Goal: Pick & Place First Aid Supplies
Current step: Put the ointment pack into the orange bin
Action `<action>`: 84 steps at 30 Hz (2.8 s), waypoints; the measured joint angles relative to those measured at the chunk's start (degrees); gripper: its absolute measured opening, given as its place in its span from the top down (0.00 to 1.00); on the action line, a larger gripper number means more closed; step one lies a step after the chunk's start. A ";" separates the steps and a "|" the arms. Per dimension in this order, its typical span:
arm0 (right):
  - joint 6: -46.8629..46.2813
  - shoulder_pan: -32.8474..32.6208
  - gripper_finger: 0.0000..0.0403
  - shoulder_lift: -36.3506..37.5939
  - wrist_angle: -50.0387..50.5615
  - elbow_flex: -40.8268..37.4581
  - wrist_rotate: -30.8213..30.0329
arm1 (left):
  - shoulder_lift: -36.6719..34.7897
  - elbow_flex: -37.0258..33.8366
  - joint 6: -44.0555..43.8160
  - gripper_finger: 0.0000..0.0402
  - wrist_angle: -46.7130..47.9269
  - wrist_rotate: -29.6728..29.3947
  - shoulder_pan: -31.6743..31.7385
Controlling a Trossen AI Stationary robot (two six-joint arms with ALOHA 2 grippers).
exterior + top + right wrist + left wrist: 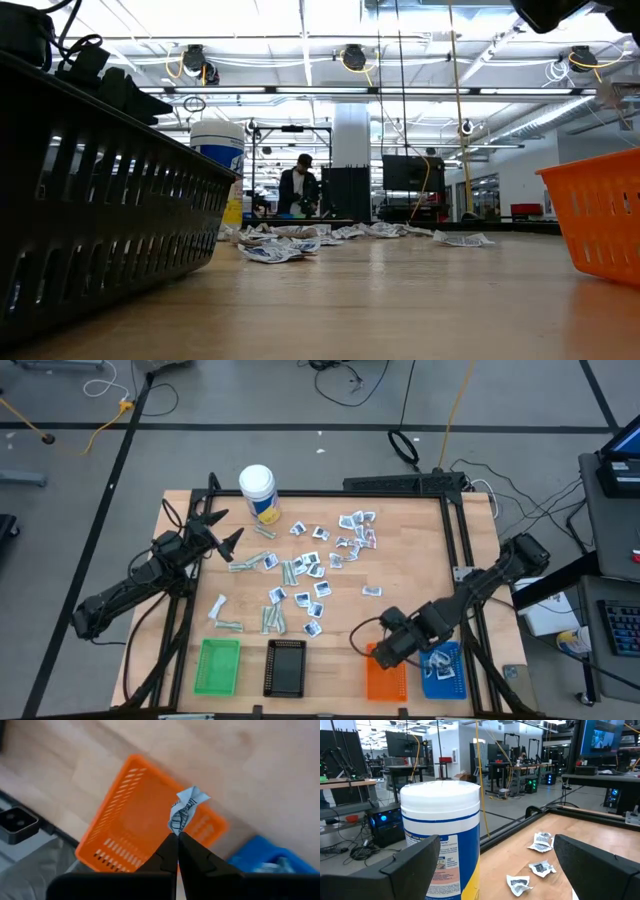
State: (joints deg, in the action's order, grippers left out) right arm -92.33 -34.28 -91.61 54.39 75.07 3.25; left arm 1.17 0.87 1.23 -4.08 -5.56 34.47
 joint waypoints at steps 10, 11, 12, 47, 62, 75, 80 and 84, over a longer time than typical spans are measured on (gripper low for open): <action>-0.24 -2.88 1.00 -6.98 -11.52 0.00 0.10 | 0.00 0.00 0.00 0.01 0.02 0.00 -0.01; -0.24 -3.03 1.00 -7.74 -12.48 0.00 0.22 | 0.00 0.00 0.00 0.01 0.01 0.00 0.01; -0.24 -3.19 1.00 -8.54 -13.42 0.00 0.69 | 0.00 0.00 0.00 0.01 0.01 0.00 0.00; 25.07 -0.70 0.45 -6.60 -10.84 0.02 1.07 | 0.00 0.01 0.00 0.01 0.02 0.00 0.00; 56.93 9.29 0.46 -2.23 -2.70 0.02 0.85 | 0.00 0.01 0.00 0.01 0.02 0.00 0.01; 78.99 27.20 0.48 -1.44 3.16 0.02 0.91 | 0.00 0.01 0.00 0.01 0.02 0.00 0.01; 84.45 33.04 0.48 -1.44 3.54 0.02 0.98 | 0.00 0.01 0.00 0.01 0.02 0.00 0.01; 86.80 36.73 0.48 -1.44 4.01 0.02 1.01 | 0.00 0.01 0.00 0.01 0.02 0.00 0.01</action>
State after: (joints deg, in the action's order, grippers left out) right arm -5.53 2.45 -93.06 58.40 75.09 4.25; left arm 1.17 0.88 1.23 -4.05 -5.56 34.48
